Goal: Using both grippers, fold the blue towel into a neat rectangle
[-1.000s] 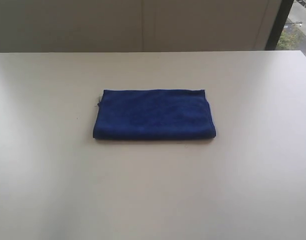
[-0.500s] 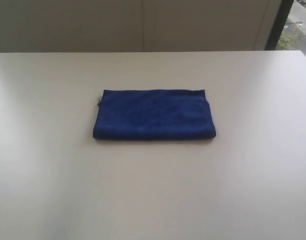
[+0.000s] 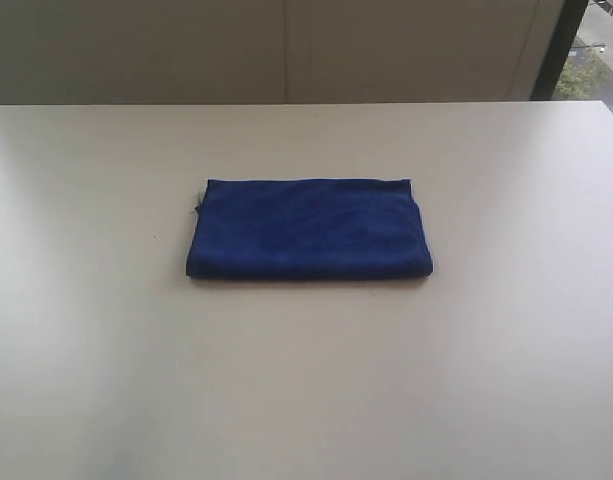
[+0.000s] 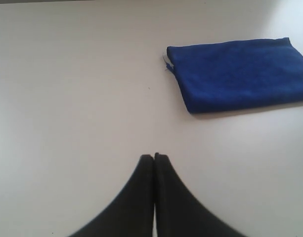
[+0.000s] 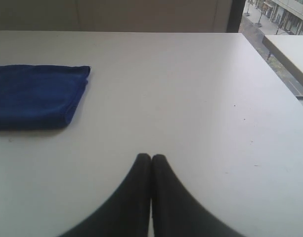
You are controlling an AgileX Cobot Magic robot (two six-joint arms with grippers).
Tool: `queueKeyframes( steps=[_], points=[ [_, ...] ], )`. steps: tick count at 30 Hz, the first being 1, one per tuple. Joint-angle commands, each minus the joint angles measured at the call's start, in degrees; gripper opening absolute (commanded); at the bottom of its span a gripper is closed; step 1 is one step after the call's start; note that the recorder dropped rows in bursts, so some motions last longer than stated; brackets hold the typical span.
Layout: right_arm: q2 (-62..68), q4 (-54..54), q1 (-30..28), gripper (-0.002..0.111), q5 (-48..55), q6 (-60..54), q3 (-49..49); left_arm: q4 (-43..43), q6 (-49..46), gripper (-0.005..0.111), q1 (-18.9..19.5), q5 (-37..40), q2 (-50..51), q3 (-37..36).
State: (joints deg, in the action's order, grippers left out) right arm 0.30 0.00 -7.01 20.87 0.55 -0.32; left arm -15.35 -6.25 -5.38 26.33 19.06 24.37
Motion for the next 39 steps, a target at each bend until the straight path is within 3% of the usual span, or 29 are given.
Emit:
queueKeyframes(
  steps=[1,15,19,25,29,39],
  points=[
    [-0.3,0.0,-0.5,0.000,-0.7,-0.6,0.3,-0.7,0.1,0.000,0.0,0.2,-0.3,-0.4],
    [-0.3,0.0,-0.5,0.000,-0.7,-0.6,0.3,-0.7,0.1,0.000,0.0,0.2,-0.4,-0.4],
    [-0.3,0.0,-0.5,0.000,-0.7,-0.6,0.3,-0.2,0.1,0.000,0.0,0.2,-5.5,-0.8],
    [-0.3,0.0,-0.5,0.000,-0.7,-0.6,0.3,5.1,0.5,0.000,0.1,-5.3,-17.3,-13.7],
    [-0.3,0.0,-0.5,0.000,-0.7,-0.6,0.3,6.5,0.5,0.000,0.3,-10.3,-19.1,-23.0],
    [-0.3,0.0,-0.5,0.000,-0.7,-0.6,0.3,11.5,0.5,0.000,0.3,-11.5,-19.1,-24.4]
  ],
)
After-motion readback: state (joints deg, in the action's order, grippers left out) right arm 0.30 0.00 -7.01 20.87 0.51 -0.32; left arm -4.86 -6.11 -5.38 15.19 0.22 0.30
